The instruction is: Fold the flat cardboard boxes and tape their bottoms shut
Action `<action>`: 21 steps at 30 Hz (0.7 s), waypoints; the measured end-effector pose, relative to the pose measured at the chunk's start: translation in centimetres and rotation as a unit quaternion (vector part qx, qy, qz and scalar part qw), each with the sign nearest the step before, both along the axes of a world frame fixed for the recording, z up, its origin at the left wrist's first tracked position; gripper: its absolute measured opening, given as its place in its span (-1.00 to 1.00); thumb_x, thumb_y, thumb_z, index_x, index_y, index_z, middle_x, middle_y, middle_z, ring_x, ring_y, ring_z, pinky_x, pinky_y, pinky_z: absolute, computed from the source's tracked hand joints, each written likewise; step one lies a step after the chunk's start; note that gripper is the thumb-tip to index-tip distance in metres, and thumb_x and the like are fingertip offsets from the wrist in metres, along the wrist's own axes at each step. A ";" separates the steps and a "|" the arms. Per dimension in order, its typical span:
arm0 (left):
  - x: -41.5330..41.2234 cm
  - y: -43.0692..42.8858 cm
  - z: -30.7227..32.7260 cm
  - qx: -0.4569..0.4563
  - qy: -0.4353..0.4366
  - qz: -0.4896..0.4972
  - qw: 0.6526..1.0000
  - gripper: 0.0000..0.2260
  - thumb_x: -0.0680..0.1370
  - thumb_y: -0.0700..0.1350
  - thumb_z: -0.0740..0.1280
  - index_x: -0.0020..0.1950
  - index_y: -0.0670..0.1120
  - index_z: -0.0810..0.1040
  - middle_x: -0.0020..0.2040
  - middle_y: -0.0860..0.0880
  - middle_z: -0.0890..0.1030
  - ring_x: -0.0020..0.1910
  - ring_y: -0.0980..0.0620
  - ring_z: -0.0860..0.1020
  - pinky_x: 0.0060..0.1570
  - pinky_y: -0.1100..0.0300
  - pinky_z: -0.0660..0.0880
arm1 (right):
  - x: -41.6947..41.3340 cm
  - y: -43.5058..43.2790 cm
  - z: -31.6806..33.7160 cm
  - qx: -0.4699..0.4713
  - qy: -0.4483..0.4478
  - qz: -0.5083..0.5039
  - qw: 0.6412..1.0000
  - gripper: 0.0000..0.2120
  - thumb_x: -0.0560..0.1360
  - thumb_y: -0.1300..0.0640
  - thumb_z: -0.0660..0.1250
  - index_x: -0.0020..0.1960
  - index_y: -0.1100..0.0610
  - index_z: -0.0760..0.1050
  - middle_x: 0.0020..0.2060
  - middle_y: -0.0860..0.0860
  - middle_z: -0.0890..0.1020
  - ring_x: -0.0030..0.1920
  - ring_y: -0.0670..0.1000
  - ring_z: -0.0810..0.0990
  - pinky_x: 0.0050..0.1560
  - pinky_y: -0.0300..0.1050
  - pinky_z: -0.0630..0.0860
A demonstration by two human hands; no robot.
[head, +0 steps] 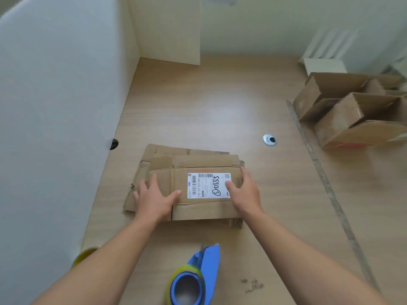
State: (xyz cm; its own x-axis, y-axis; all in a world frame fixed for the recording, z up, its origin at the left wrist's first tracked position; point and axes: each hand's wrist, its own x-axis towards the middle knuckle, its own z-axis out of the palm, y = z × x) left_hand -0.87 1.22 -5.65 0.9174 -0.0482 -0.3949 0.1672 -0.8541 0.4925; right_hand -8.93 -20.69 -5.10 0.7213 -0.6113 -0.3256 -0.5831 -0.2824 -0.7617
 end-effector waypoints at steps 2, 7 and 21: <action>-0.2 0.1 0.2 -0.025 0.019 0.006 0.999 -0.09 0.43 0.27 0.43 0.62 0.01 0.05 0.56 -0.17 0.15 0.52 -0.28 0.05 0.46 -0.12 0.11 | -0.3 -0.5 0.1 0.055 -0.020 -0.067 0.996 -0.38 0.56 0.01 0.35 0.55 0.03 0.21 0.38 0.02 0.36 0.39 0.02 0.39 0.36 -0.06 0.34; -1.0 -0.7 1.5 -0.083 -0.010 -0.026 0.996 -0.03 0.36 0.29 0.48 0.61 0.05 0.06 0.54 -0.14 0.21 0.51 -0.23 0.09 0.47 -0.10 0.12 | -2.4 -2.6 -0.7 0.124 -0.017 -0.072 0.989 -0.39 0.37 -0.28 0.37 0.36 -0.11 0.44 0.28 0.00 0.55 0.17 -0.01 0.60 0.27 0.07 0.53; -12.5 -7.4 6.5 -0.291 -0.062 -0.206 0.932 -0.13 0.28 0.13 0.43 0.47 0.48 0.06 0.33 0.09 0.45 0.16 0.12 0.58 0.17 0.01 0.57 | -15.9 -11.7 5.0 0.176 -0.252 -0.010 0.952 -0.58 0.58 0.08 0.37 0.28 -0.37 0.40 0.19 -0.14 0.57 0.21 0.01 0.59 0.16 0.11 0.59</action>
State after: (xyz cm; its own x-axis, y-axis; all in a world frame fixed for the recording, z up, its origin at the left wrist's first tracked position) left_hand -13.38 -6.13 0.81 0.8109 -0.5791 -0.0839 -0.2051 -0.4156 0.8861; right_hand -24.82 -32.39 -0.06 0.8298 -0.5432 -0.1275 -0.1209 0.0480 -0.9915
